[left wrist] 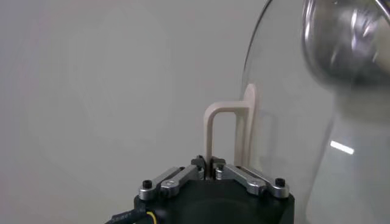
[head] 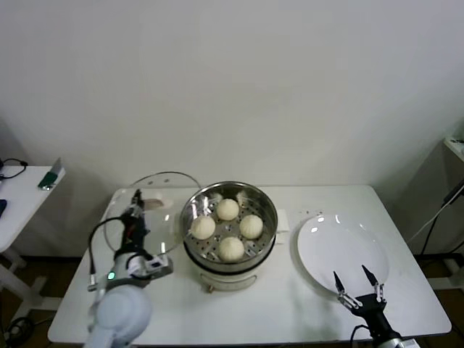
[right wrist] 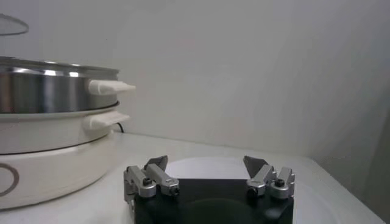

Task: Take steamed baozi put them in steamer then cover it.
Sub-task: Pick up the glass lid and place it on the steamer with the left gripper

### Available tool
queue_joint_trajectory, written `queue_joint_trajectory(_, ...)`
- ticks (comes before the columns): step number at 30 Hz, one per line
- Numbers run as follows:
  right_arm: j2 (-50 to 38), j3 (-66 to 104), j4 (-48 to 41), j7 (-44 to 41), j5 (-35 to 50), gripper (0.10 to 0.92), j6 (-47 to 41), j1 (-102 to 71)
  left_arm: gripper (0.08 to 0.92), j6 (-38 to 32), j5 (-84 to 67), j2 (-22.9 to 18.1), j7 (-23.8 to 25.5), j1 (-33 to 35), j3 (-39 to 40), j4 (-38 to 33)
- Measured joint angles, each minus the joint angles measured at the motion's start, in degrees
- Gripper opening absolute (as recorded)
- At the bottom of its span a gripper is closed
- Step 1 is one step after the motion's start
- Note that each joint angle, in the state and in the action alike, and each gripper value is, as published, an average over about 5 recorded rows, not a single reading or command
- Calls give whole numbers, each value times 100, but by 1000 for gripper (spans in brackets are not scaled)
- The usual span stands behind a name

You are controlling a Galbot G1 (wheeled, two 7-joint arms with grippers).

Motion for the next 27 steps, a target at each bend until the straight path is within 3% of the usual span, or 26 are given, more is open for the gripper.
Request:
queue_joint_trajectory(15,-127,-5,-117,26,41,823,117,4,145,64,1708,-1479,368,-454,1429,604)
queue_joint_trajectory(27,-143,-1,-168,30,49,823,189,-29,145,106,2241,-1963,425,-531,1736,1097)
